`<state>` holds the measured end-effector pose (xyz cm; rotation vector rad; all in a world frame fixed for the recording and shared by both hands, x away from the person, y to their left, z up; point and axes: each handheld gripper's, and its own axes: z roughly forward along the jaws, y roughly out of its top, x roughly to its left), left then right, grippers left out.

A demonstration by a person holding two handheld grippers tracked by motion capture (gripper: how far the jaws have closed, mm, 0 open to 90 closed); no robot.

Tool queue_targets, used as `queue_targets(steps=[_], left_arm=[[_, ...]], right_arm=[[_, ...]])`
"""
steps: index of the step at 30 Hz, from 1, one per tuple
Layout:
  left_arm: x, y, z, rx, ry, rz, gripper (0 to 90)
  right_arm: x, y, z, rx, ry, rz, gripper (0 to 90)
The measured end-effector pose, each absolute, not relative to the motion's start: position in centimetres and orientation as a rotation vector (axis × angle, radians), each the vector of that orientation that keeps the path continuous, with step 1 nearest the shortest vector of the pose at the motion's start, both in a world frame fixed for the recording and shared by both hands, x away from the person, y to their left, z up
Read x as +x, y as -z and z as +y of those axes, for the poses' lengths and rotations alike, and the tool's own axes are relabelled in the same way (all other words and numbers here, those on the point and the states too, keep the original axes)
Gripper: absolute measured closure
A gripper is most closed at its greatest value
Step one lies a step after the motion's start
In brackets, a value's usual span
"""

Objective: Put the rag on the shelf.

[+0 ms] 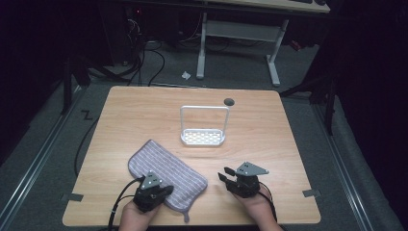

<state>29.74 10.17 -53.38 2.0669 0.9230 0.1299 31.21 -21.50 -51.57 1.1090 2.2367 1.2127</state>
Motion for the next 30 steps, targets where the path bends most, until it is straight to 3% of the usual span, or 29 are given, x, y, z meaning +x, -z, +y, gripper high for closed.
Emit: queue_targets(steps=[7, 12, 20, 30], left_arm=[[28.1, 53.4, 5.3, 2.127, -0.088, 0.754, 90.0], [27.5, 53.3, 4.8, 2.135, -0.101, 0.723, 89.8], [28.1, 52.0, 8.3, 2.066, -0.153, 0.818, 77.6], [31.6, 52.9, 9.0, 2.103, -0.256, 0.914, 75.4]], right_arm=[[30.7, 51.1, -20.8, 1.069, -1.235, 2.255, 78.9], [30.2, 51.1, -19.9, 1.042, -1.212, 2.293, 90.0], [29.2, 52.3, -18.0, 0.984, -1.078, 2.433, 90.0], [26.4, 52.6, -18.6, 1.015, -1.105, 2.468, 89.2]])
